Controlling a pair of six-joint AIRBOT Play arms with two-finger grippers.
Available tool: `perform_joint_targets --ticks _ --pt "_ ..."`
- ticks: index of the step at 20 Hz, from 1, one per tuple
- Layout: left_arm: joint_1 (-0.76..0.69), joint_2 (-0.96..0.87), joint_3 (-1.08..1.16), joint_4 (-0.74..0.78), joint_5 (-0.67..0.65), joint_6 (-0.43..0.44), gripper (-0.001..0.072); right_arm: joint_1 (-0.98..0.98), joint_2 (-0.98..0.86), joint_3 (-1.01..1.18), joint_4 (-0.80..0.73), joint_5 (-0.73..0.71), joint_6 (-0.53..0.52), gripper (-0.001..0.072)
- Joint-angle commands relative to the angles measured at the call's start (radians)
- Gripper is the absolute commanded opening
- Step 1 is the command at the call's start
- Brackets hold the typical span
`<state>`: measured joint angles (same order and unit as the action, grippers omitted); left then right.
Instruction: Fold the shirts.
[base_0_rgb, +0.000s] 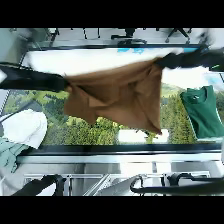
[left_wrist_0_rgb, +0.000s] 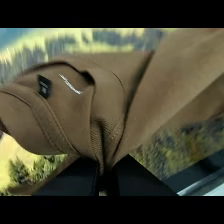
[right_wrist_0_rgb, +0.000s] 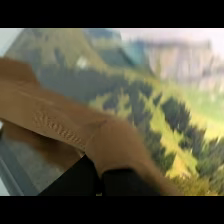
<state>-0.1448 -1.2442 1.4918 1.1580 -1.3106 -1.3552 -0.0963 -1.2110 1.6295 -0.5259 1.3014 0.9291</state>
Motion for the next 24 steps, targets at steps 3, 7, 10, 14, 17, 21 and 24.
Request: perform_joint_targets --ticks 3,7,10,14,17,21,24 --pt "0.021 -0.505 -0.026 -0.003 0.071 0.098 0.0029 0.043 -0.391 -0.141 0.049 -0.217 -0.098 0.0026" --pt "0.084 -0.792 0.324 -0.009 -0.135 0.060 0.0048 0.040 -0.434 -0.121 0.155 -0.291 -0.209 0.0249" --pt "0.137 -0.836 0.579 -0.009 -0.281 0.003 0.0696 0.007 -0.363 -0.041 0.136 -0.235 -0.207 0.0297" --pt "0.203 -0.660 0.491 -0.009 -0.261 -0.014 0.0696 -0.095 -0.185 -0.027 0.008 -0.183 -0.087 0.0443" --pt "0.212 -0.505 0.223 -0.008 -0.255 0.040 0.0696 -0.192 -0.100 -0.047 -0.157 -0.035 0.033 0.0443" --pt "0.210 -0.357 -0.156 -0.009 -0.157 0.104 0.0696 -0.289 -0.040 -0.214 -0.206 0.109 0.064 0.0443" --pt "0.210 -0.319 -0.319 -0.010 -0.034 0.137 0.0695 -0.317 -0.024 -0.356 -0.288 0.093 0.063 0.0539"
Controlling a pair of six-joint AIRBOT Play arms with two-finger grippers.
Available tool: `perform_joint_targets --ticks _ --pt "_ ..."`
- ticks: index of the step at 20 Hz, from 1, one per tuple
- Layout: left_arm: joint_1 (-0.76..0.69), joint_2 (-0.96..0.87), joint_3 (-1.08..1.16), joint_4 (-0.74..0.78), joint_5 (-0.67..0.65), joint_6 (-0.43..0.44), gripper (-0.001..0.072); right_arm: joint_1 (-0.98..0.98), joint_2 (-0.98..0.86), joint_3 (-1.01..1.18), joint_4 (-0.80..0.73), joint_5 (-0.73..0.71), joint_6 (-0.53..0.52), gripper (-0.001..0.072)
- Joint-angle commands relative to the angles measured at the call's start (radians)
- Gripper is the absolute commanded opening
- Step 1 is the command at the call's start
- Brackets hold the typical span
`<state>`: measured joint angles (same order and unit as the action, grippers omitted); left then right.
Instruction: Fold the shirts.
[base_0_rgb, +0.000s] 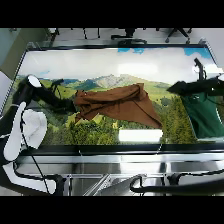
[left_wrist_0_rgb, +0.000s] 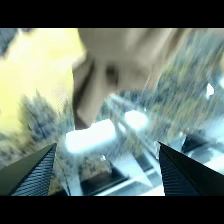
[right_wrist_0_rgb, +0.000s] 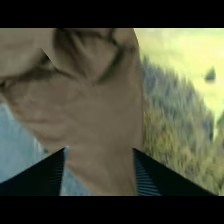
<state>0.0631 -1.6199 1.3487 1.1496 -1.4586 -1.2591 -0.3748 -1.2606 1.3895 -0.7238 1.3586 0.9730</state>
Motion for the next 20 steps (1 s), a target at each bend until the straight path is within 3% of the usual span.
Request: perform_joint_targets --ticks 1,5,8,9,13,14,16,17,18,19,20 --pt "0.002 0.054 -0.206 -0.010 0.165 0.040 0.0696 -0.036 0.026 -0.150 -0.120 0.010 0.021 0.0584" --pt "0.002 -0.023 -0.216 -0.189 0.222 0.110 0.0695 -0.033 -0.002 -0.229 -0.126 -0.057 0.007 0.0584" --pt "0.002 -0.107 -0.150 -0.209 0.217 0.114 0.0693 -0.011 -0.048 -0.232 -0.129 -0.056 0.000 0.0584" --pt "0.002 -0.126 -0.130 -0.209 0.212 0.110 0.0628 0.006 -0.064 -0.232 -0.129 -0.056 0.000 0.0584" --pt "-0.015 -0.159 -0.066 -0.206 0.129 0.142 0.0068 0.113 -0.129 -0.232 -0.145 -0.029 0.001 0.0579" --pt "-0.017 -0.157 -0.065 -0.203 0.118 0.147 0.0028 0.142 -0.141 -0.232 -0.166 -0.018 0.009 0.0578" --pt "-0.023 -0.157 -0.065 -0.203 0.094 0.145 0.0029 0.194 -0.159 -0.233 -0.225 -0.007 0.038 0.0569" --pt "-0.023 -0.156 -0.064 -0.203 0.079 0.144 0.0028 0.214 -0.161 -0.233 -0.231 -0.006 0.037 0.0492" --pt "-0.023 -0.150 -0.064 -0.204 0.064 0.143 0.0028 0.229 -0.159 -0.233 -0.232 -0.005 0.031 0.0335" --pt "-0.023 -0.137 -0.064 -0.210 0.052 0.143 0.0027 0.237 -0.156 -0.231 -0.229 0.008 0.030 0.0262" --pt "-0.023 -0.112 -0.064 -0.210 0.051 0.143 0.0027 0.241 -0.146 -0.231 -0.222 0.020 0.031 0.0138"
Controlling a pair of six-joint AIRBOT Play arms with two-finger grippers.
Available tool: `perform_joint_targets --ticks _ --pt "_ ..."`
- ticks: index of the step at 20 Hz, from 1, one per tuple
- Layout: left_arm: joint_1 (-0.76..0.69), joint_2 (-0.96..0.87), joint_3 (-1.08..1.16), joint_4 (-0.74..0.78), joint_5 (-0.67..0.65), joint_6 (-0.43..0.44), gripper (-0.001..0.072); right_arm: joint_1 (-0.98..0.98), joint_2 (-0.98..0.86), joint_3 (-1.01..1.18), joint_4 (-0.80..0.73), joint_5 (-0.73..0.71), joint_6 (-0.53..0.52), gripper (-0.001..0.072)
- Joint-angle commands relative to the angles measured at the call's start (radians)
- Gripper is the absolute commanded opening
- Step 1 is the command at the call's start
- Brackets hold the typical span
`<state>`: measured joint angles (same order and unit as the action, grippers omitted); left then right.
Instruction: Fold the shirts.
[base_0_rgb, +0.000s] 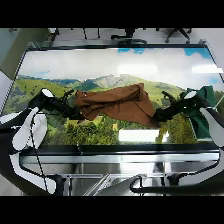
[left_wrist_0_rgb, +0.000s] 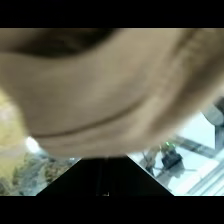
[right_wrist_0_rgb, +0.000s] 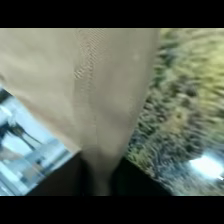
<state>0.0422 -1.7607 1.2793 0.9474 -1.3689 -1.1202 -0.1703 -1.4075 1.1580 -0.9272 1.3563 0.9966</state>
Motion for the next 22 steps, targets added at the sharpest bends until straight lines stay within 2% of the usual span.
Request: perform_joint_targets --ticks 1,4,7,9,11,13,15,18,20,22 --pt "-0.002 0.069 0.005 -0.010 -0.039 0.004 0.0027 0.036 0.020 0.001 0.002 0.040 0.006 0.0023" --pt "0.015 0.250 0.045 -0.099 -0.064 0.005 0.0026 0.033 0.161 0.064 0.100 0.077 0.006 0.0021" --pt "0.058 0.444 0.294 -0.215 -0.104 -0.026 0.0026 0.002 0.328 0.321 0.322 0.110 -0.002 0.0020" --pt "0.087 0.554 0.555 -0.213 -0.059 -0.065 0.0026 -0.051 0.401 0.578 0.453 0.059 -0.001 0.0019" --pt "0.121 0.632 0.827 -0.204 0.025 -0.095 0.0026 -0.112 0.447 0.816 0.475 -0.054 -0.001 0.0020" --pt "0.174 0.726 0.964 -0.206 0.164 -0.095 0.0026 -0.167 0.494 0.970 0.476 -0.156 0.016 0.0020" --pt "0.252 0.852 0.921 -0.205 0.305 -0.090 0.0026 -0.192 0.564 0.990 0.470 -0.252 0.023 0.0020" --pt "0.389 1.028 0.723 -0.206 0.455 -0.017 0.0026 -0.192 0.629 0.990 0.430 -0.294 0.020 0.0021" --pt "0.475 1.073 0.652 -0.220 0.454 0.013 0.0027 -0.192 0.614 0.980 0.445 -0.247 0.022 0.0020" --pt "0.526 1.036 0.615 -0.329 0.381 0.053 0.0027 -0.190 0.558 0.896 0.583 -0.159 0.003 0.0020"
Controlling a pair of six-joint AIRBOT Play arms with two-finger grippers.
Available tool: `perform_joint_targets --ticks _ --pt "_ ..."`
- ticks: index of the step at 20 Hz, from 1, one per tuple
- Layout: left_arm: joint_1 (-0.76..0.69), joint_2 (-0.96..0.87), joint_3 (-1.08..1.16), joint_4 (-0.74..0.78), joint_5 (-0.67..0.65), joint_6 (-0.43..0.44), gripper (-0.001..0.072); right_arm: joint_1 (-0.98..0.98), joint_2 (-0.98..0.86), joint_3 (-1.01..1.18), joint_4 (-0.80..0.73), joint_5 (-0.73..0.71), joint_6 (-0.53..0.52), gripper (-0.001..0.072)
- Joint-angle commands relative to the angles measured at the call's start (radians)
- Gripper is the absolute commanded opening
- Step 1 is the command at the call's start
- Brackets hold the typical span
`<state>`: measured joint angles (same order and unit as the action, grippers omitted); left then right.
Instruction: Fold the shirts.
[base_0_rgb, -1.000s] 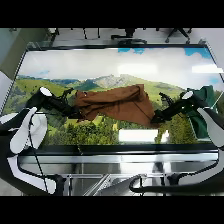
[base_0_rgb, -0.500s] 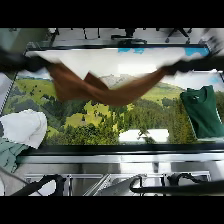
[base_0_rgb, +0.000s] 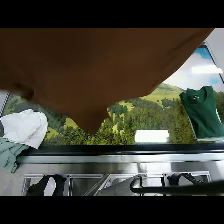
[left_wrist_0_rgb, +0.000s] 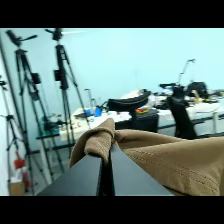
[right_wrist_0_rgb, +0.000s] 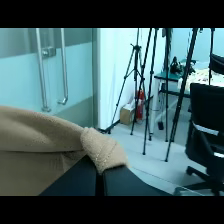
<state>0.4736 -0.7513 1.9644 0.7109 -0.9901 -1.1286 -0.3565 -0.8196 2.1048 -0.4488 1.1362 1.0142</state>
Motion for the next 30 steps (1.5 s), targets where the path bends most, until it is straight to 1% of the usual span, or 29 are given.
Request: perform_joint_targets --ticks 1,2,3,4,5,7,9,10,11,13,16,17,18,19,20,21,22,23,25,26,27,28,30 --pt "0.101 -0.027 -0.078 -0.177 -0.060 0.085 0.0026 -0.001 -0.066 -0.113 0.180 0.109 -0.045 0.0021" --pt "0.092 -0.087 -0.087 -0.245 -0.108 0.097 0.0026 0.014 -0.109 -0.183 0.228 0.145 -0.074 0.0021" --pt "0.057 -0.160 -0.098 -0.269 -0.138 0.101 0.0027 0.059 -0.149 -0.253 0.220 0.145 -0.100 0.0021" --pt "-0.005 -0.233 -0.111 -0.251 -0.144 0.106 0.0026 0.114 -0.190 -0.318 0.192 0.126 -0.142 0.0021" --pt "-0.085 -0.311 -0.123 -0.204 -0.136 0.116 0.0026 0.170 -0.230 -0.372 0.146 0.079 -0.167 0.0021" --pt "-0.251 -0.492 -0.124 -0.004 -0.108 0.108 0.0026 0.283 -0.325 -0.457 0.024 -0.080 -0.181 0.0021" --pt "-0.372 -0.694 -0.071 0.204 -0.077 0.021 0.0027 0.354 -0.443 -0.481 -0.072 -0.243 -0.181 0.0021" --pt "-0.408 -0.793 -0.026 0.275 -0.076 -0.010 0.0027 0.372 -0.507 -0.481 -0.077 -0.329 -0.181 0.0021" --pt "-0.439 -0.890 0.027 0.318 -0.082 -0.026 0.0027 0.382 -0.560 -0.481 -0.075 -0.399 -0.180 0.0022" --pt "-0.484 -1.071 0.132 0.325 -0.079 -0.047 0.0027 0.383 -0.657 -0.481 -0.074 -0.497 -0.180 0.0021" --pt "-0.508 -1.180 0.146 0.325 0.013 -0.069 0.0027 0.381 -0.752 -0.481 -0.072 -0.593 -0.181 0.0023" --pt "-0.507 -1.188 0.144 0.326 0.019 -0.069 0.0027 0.379 -0.761 -0.481 -0.073 -0.599 -0.181 0.0048" --pt "-0.500 -1.180 0.129 0.325 0.022 -0.069 0.0027 0.373 -0.762 -0.481 -0.075 -0.597 -0.181 0.0208" --pt "-0.491 -1.158 0.102 0.315 0.022 -0.069 0.0055 0.364 -0.759 -0.478 -0.075 -0.591 -0.181 0.0336" --pt "-0.479 -1.129 0.070 0.309 0.018 -0.069 0.0292 0.345 -0.750 -0.475 -0.076 -0.560 -0.181 0.0361" --pt "-0.463 -1.093 0.043 0.309 0.002 -0.071 0.0610 0.321 -0.737 -0.470 -0.083 -0.499 -0.180 0.0366" --pt "-0.439 -1.059 0.029 0.310 -0.037 -0.096 0.0656 0.287 -0.720 -0.465 -0.087 -0.409 -0.175 0.0366" --pt "-0.409 -1.028 0.033 0.310 -0.103 -0.127 0.0656 0.250 -0.701 -0.465 -0.093 -0.316 -0.163 0.0366" --pt "-0.341 -0.970 0.045 0.310 -0.266 -0.187 0.0656 0.163 -0.663 -0.465 -0.132 -0.142 -0.083 0.0365" --pt "-0.307 -0.948 0.045 0.310 -0.358 -0.219 0.0656 0.125 -0.652 -0.465 -0.160 -0.087 -0.036 0.0365" --pt "-0.275 -0.931 0.043 0.310 -0.472 -0.250 0.0656 0.090 -0.649 -0.465 -0.173 -0.036 -0.010 0.0365" --pt "-0.244 -0.911 0.016 0.310 -0.571 -0.278 0.0656 0.058 -0.649 -0.466 -0.173 0.018 -0.011 0.0365" --pt "-0.204 -0.840 -0.129 0.317 -0.669 -0.313 0.0656 0.016 -0.655 -0.469 -0.175 0.101 -0.011 0.0365"
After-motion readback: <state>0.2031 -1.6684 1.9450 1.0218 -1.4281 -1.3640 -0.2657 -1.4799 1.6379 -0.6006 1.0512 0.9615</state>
